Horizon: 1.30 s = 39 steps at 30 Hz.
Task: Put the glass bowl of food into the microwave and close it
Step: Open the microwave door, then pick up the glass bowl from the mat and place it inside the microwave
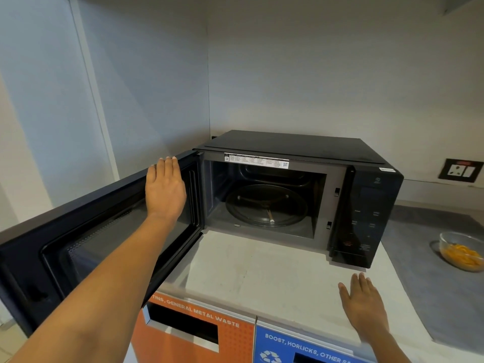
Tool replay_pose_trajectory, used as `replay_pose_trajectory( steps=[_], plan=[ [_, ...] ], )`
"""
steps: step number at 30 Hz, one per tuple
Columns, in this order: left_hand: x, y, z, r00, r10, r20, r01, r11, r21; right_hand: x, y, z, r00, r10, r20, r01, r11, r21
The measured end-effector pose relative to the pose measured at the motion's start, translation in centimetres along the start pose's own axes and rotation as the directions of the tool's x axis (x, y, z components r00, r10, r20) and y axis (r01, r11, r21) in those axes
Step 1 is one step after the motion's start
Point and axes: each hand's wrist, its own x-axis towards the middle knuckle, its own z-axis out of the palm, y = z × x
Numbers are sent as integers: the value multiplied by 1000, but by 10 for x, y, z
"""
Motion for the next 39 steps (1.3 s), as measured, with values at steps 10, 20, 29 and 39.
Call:
replay_pose_trajectory(
  steps=[10,20,29,39],
  plan=[
    [1,27,22,991,106,-81,-115,988,-108,-4,0,-4,1000,13,-28,-9,989,144],
    [-6,99,29,937,298,-183,-349,827,-440,-1,21,-49,981,146,-124,-54,831,553],
    [-49,241,-19,814,428,-393,-549,348,-759,21,78,-125,872,299,-387,34,752,658],
    [-91,436,-52,634,563,-530,-670,57,-740,91,188,-152,845,341,-412,10,760,650]
  ],
)
